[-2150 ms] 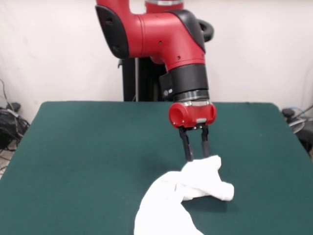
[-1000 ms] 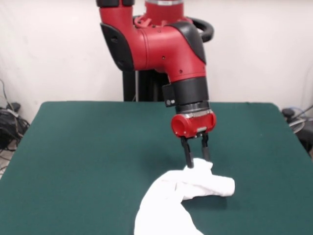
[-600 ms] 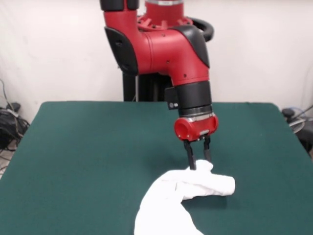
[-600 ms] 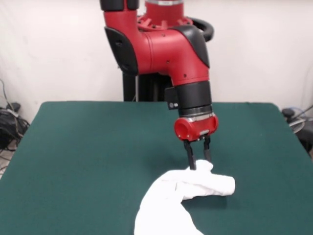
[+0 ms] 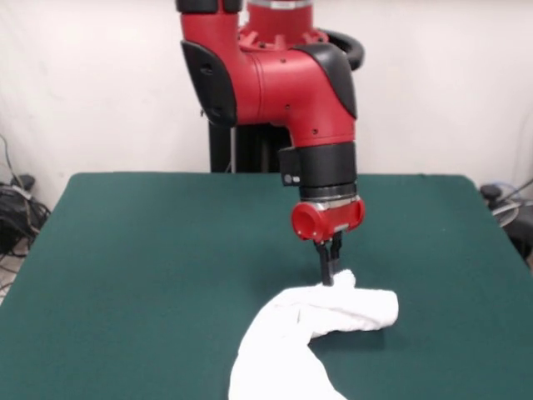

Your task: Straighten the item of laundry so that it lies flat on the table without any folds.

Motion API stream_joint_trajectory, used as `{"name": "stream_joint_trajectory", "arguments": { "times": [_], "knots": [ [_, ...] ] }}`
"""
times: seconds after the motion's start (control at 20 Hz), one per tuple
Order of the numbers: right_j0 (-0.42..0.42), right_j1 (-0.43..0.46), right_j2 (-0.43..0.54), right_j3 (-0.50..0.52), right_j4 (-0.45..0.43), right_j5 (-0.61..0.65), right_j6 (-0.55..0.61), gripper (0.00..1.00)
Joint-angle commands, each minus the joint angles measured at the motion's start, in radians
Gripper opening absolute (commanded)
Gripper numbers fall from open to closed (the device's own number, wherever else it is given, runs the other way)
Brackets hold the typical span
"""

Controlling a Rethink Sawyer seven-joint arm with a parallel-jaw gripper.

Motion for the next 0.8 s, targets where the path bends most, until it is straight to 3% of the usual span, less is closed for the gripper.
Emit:
{"name": "stream_joint_trajectory", "arguments": {
  "times": [0.05, 0.25, 0.6, 0.8],
  "knots": [
    [0.01, 0.017, -0.009, -0.076, -0.028, 0.086, 0.101, 0.0],
    [-0.036, -0.033, 0.037, -0.027, -0.06, 0.099, 0.094, 0.0],
    [-0.202, -0.225, 0.207, 0.138, -0.087, 0.296, 0.009, 0.0],
    [-0.252, -0.288, 0.261, 0.185, -0.072, 0.369, -0.025, 0.0]
  ]
}}
